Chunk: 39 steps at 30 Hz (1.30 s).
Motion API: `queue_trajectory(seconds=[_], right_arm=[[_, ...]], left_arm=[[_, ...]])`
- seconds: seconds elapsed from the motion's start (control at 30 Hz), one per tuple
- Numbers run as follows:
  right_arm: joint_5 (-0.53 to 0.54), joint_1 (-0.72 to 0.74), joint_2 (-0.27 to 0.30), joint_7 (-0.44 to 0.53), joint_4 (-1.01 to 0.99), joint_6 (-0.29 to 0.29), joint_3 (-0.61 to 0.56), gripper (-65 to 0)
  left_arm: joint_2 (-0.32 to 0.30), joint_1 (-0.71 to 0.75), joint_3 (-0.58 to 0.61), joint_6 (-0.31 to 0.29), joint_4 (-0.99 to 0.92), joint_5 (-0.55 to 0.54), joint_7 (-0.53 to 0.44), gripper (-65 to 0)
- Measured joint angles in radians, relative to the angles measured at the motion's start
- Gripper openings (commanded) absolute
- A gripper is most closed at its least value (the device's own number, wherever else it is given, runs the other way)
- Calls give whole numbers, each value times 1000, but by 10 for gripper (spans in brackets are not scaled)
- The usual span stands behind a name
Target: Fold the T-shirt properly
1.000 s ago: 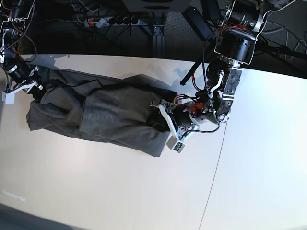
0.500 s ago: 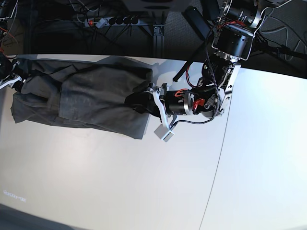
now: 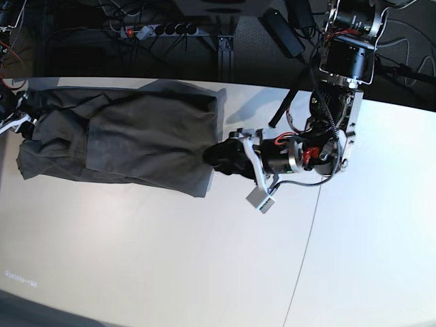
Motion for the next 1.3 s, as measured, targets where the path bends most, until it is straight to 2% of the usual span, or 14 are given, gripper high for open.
queue_trajectory(seconds=[0.07,0.13,0.2,0.23,0.33,0.37,0.63,0.9,1.03,1.13,1.3], right_arm=[[1,0,0,0,23,0,0,-650],[2,0,0,-1,35,0,0,-650],[2,0,0,-2,39,0,0,-650],[1,0,0,-2,39,0,0,-650],[1,0,0,-10,40,0,0,-650],[0,0,0,-10,40,0,0,-650],[0,0,0,-34,85,0,0,-650],[3,0,-12,-66,342,0,0,-650],[11,-1,-17,-80,468,1,-46,-650],[-16,-3,-16,-85,591,1,-127,-650],[-72,-6,-16,-85,724,1,-279,-650]], left_arm=[[-32,29,0,-1,-1,12,-33,-357],[-49,52,-1,-1,-2,67,-90,-360],[-49,72,-1,-2,-2,134,-145,-392],[-46,81,0,-2,-2,163,-155,-426],[-44,103,1,-2,-2,196,-176,-615],[-45,103,0,-2,-2,212,-175,-650],[-29,100,23,-2,-2,278,-203,-650],[-22,94,196,-2,-2,336,-285,-650],[49,94,245,-3,-7,412,-285,-650],[119,96,258,-8,-66,413,-297,-650],[192,84,258,-22,-173,483,-382,-650]])
